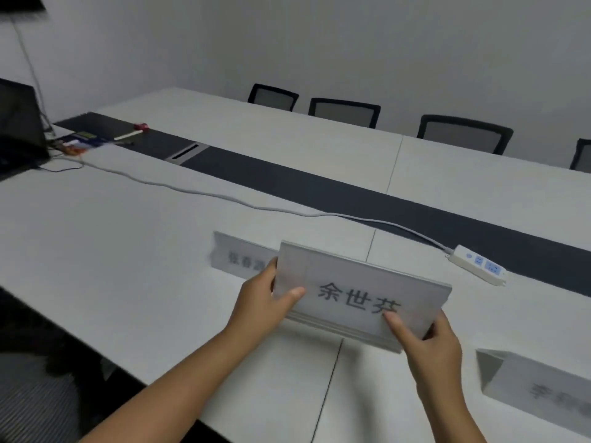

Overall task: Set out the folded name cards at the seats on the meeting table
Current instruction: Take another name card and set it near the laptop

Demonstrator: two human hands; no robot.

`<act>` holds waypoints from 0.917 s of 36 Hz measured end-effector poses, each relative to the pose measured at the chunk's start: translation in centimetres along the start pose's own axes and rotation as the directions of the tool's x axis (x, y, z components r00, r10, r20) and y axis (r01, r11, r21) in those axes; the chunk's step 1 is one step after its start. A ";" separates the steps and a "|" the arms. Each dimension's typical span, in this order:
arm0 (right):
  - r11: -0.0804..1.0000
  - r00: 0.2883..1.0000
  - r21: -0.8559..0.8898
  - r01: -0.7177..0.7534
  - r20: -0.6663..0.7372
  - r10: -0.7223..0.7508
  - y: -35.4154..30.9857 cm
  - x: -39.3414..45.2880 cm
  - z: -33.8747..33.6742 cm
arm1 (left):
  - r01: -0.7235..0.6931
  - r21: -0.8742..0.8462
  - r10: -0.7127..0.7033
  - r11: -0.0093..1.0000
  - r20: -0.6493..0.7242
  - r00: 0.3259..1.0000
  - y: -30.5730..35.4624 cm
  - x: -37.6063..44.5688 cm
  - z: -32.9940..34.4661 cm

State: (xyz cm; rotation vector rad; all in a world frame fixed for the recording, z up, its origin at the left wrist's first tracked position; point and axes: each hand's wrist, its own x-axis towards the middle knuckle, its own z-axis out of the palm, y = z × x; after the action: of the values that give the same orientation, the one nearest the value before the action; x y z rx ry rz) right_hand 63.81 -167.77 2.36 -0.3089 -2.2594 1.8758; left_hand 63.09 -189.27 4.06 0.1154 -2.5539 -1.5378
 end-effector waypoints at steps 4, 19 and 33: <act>0.992 0.983 0.035 0.120 0.132 -0.124 -4.2 -3.2 5.2 | -0.025 -0.017 0.022 1.000 -0.184 0.983 -0.4 -3.2 -7.5; 0.950 0.878 0.124 0.286 0.365 -0.311 -10.5 -27.6 26.2 | -0.081 -0.109 0.003 0.991 -0.579 0.815 -11.3 -22.1 -34.1; 0.971 0.664 0.002 0.239 0.729 -0.164 -5.7 -38.5 42.8 | 0.248 -0.237 -0.342 0.939 -0.705 0.621 -25.9 -32.0 -45.7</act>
State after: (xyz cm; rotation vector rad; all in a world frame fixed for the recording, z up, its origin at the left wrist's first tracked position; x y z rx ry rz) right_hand 88.82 -219.91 -0.30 0.8164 -2.6887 1.9878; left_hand 102.13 -236.51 -0.91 0.9853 -1.8243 -1.3290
